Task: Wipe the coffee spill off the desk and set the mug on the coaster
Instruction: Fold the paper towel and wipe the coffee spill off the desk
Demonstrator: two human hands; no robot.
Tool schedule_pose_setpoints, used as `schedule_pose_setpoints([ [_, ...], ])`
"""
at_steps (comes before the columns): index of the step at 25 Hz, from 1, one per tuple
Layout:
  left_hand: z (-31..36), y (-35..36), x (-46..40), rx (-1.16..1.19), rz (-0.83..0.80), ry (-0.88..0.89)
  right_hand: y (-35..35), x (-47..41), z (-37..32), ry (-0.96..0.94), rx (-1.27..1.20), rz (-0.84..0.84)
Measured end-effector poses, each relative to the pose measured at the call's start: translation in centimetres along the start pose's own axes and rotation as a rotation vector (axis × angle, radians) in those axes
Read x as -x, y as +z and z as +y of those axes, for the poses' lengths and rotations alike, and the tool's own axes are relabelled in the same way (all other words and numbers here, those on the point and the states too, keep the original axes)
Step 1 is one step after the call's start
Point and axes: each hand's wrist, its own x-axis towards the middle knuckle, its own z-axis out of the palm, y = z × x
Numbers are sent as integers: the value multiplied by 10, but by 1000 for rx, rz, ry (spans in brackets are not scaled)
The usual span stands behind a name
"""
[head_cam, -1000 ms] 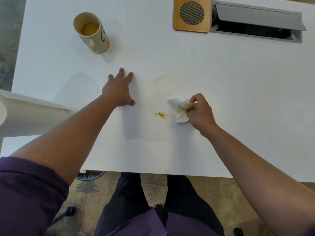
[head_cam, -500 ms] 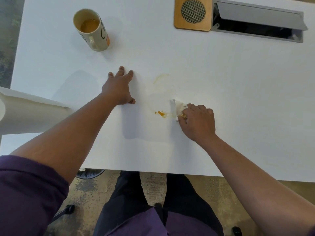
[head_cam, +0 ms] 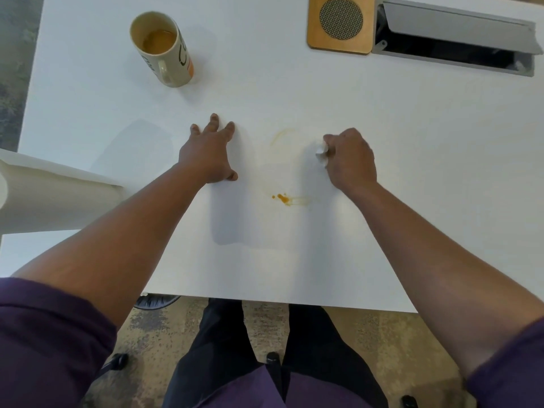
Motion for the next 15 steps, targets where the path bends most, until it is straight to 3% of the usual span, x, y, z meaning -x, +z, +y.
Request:
schedule_pose_setpoints([
  [6,-1,2,-3,-4,0,-4,2,-54,-44,-120,227,-32],
  [10,-2,3,-4,-9,3,-2,19,-60,-78,-249,217,-199],
  [15,-2,2,-6,-42,0,15,33,-29,-101,-633,284,-401],
])
